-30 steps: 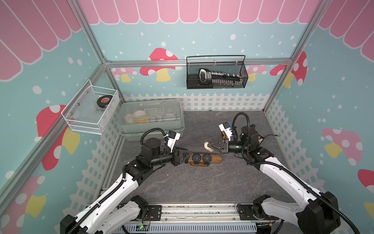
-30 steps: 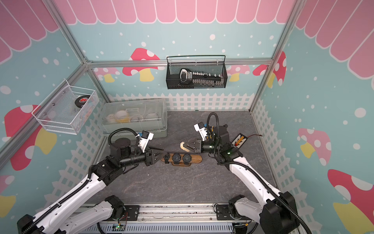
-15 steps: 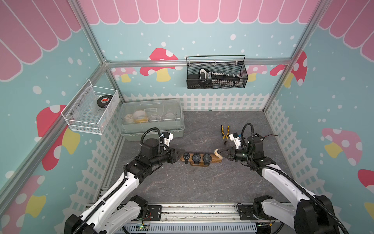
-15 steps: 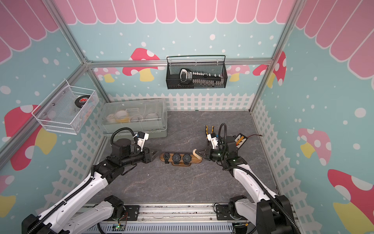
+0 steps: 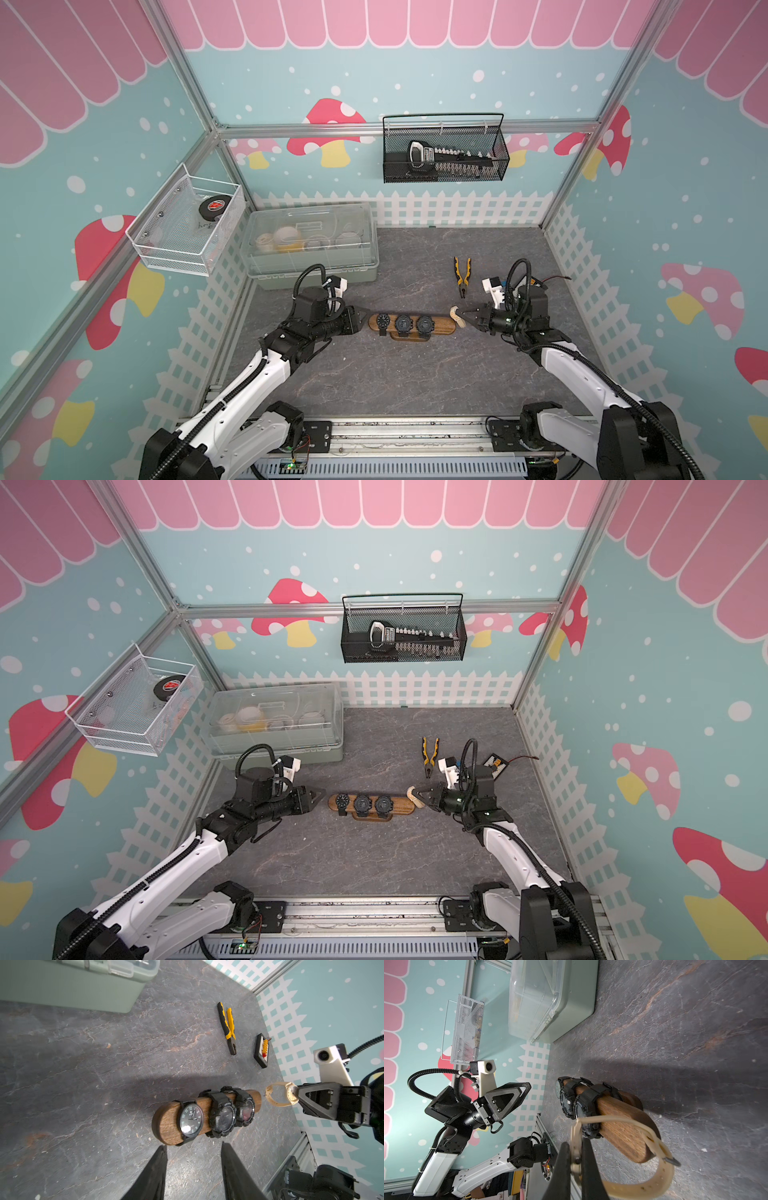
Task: Place watch on stand
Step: Pick up the watch at the center of the board, then place the watch on the stand.
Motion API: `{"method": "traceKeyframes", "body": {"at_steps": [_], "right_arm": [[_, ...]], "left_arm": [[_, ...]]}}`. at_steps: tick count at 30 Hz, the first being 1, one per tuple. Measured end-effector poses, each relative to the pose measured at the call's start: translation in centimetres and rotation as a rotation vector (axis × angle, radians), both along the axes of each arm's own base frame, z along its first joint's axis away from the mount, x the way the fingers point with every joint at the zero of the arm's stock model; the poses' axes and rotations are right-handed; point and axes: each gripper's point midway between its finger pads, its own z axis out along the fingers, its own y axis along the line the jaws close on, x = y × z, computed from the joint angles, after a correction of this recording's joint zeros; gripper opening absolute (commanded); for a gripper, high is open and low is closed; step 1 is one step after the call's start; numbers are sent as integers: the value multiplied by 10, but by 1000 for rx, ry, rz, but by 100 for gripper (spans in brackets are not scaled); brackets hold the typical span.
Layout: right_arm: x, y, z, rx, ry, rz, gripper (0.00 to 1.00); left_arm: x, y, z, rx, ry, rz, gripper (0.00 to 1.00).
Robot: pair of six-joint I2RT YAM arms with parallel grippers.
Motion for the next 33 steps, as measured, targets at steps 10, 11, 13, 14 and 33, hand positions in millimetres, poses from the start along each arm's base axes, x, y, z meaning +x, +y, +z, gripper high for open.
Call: {"method": "traceKeyframes", "body": {"at_steps": [10,11,13,14,33], "right_arm": [[-3,-2,-14,0,13,-10,0],[-3,-2,-15,-2,13,-13,0],[-4,-3,-18,-4,16,-16,0],[-4,-3,-19,-6,18,-20,0],[4,-2,-42,9,54,-67,0]], "left_arm": [[6,2,-4,-11,2,34,45],[7,2,-5,-13,3,37,45],[7,2,-8,-13,8,40,46],[7,2,-9,-14,10,40,46],[19,-3,-24,-23,44,55,46]]}}
